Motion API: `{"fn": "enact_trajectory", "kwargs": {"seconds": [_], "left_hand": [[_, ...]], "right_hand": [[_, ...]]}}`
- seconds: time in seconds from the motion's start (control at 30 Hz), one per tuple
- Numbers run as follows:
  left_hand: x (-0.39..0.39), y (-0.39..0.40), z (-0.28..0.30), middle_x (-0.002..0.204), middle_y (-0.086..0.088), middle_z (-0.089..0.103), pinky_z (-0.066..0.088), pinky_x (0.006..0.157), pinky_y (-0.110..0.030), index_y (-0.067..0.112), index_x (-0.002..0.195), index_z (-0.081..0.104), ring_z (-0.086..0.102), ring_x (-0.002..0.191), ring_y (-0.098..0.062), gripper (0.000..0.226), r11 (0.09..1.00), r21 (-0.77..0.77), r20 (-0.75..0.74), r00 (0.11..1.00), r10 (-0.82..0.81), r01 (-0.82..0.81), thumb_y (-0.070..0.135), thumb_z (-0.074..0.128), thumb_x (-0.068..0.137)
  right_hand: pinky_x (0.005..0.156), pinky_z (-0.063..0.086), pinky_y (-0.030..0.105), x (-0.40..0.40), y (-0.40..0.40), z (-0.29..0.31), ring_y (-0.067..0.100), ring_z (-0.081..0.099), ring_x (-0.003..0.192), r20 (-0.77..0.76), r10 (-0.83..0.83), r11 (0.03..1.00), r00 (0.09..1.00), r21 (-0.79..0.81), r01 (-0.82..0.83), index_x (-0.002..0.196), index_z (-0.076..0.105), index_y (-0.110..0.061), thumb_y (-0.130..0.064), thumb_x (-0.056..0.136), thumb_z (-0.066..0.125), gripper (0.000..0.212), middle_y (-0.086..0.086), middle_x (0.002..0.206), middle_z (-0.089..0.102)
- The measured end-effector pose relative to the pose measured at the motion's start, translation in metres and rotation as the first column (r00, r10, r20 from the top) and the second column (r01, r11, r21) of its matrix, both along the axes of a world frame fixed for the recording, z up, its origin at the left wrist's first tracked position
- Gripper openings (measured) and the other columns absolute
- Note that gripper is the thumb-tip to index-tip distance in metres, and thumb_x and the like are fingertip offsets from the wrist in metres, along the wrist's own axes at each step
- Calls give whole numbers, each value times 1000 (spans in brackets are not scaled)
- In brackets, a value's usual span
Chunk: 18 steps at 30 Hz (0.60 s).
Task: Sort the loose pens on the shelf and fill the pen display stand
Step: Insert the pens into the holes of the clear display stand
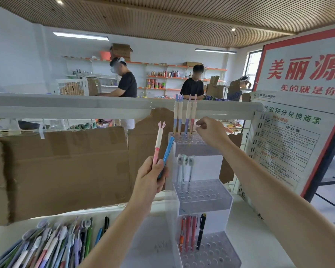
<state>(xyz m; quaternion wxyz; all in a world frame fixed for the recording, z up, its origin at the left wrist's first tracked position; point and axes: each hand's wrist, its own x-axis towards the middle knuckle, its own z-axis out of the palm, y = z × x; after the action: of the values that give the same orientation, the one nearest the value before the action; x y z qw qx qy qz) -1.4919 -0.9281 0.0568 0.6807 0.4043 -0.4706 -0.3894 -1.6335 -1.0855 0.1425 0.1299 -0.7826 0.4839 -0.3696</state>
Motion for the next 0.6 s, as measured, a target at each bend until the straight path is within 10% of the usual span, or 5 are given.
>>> {"fn": "enact_trajectory", "kwargs": {"seconds": [0.27, 0.4, 0.6], "left_hand": [[-12, -3, -3, 60, 0, 56, 16, 40, -22, 7, 78, 42, 24, 40, -9, 21, 999, -29, -24, 999, -41, 41, 7, 38, 99], [-23, -7, -14, 61, -1, 57, 26, 37, -18, 4, 85, 47, 33, 39, -10, 19, 999, -10, 60, 997, -53, 54, 11, 37, 100], [-20, 1, -51, 69, -5, 57, 30, 41, -17, 10, 96, 53, 39, 46, -9, 22, 997, 31, 140, 988, 62, -67, 25, 37, 100]], "right_hand": [[52, 40, 9, -1, 81, -42, -3, 52, 53, 202, 359, 907, 911, 156, -392, 87, 70, -23, -25, 89, 62, 8, -16, 59, 62], [56, 41, 28, -2, 94, -59, 8, 49, 55, 217, 330, 926, 919, 115, -359, 78, 69, -12, -27, 87, 64, 19, 0, 61, 60], [54, 54, 20, -32, 95, -73, 11, 68, 58, 370, 168, 946, 914, 201, -255, 83, 58, -9, -17, 93, 57, 13, -1, 69, 70]]}}
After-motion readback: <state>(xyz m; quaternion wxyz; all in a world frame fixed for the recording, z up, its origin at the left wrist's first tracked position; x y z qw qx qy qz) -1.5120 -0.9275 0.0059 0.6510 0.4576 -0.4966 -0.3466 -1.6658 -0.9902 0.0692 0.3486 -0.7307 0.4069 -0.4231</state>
